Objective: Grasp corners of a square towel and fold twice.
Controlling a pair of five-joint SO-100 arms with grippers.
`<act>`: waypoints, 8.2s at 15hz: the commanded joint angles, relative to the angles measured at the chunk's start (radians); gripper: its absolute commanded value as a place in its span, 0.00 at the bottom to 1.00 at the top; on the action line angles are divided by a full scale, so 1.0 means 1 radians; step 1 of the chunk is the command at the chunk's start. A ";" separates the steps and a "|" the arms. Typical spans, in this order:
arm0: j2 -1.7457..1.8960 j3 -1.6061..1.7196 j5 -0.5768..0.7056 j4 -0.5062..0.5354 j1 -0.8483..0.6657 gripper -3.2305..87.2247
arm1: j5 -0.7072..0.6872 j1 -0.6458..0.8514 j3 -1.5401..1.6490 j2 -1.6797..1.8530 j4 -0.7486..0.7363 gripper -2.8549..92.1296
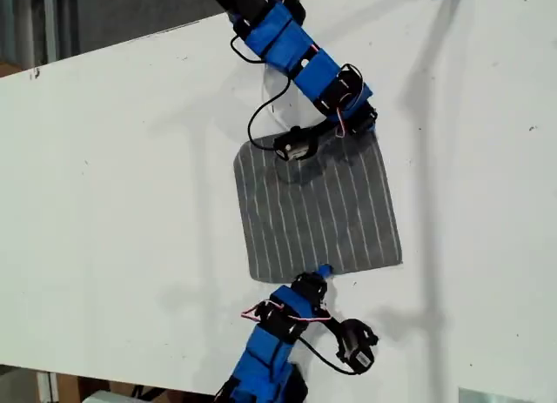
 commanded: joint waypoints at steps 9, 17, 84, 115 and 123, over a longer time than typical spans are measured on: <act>-0.518 -0.664 0.060 0.006 0.210 0.29 | -0.009 0.026 -0.002 0.002 0.038 0.03; -0.618 -0.792 0.110 0.002 0.224 0.29 | -0.011 0.028 -0.011 -0.011 0.038 0.03; 0.439 0.383 0.196 -0.038 -0.330 0.04 | -0.723 0.787 -0.299 0.100 0.511 0.03; 0.578 0.472 0.206 0.005 -0.380 0.39 | -0.894 0.956 -0.086 -0.037 0.268 0.36; 0.953 0.861 0.135 -0.064 -0.414 0.39 | -0.881 0.913 -0.293 -0.212 0.321 0.03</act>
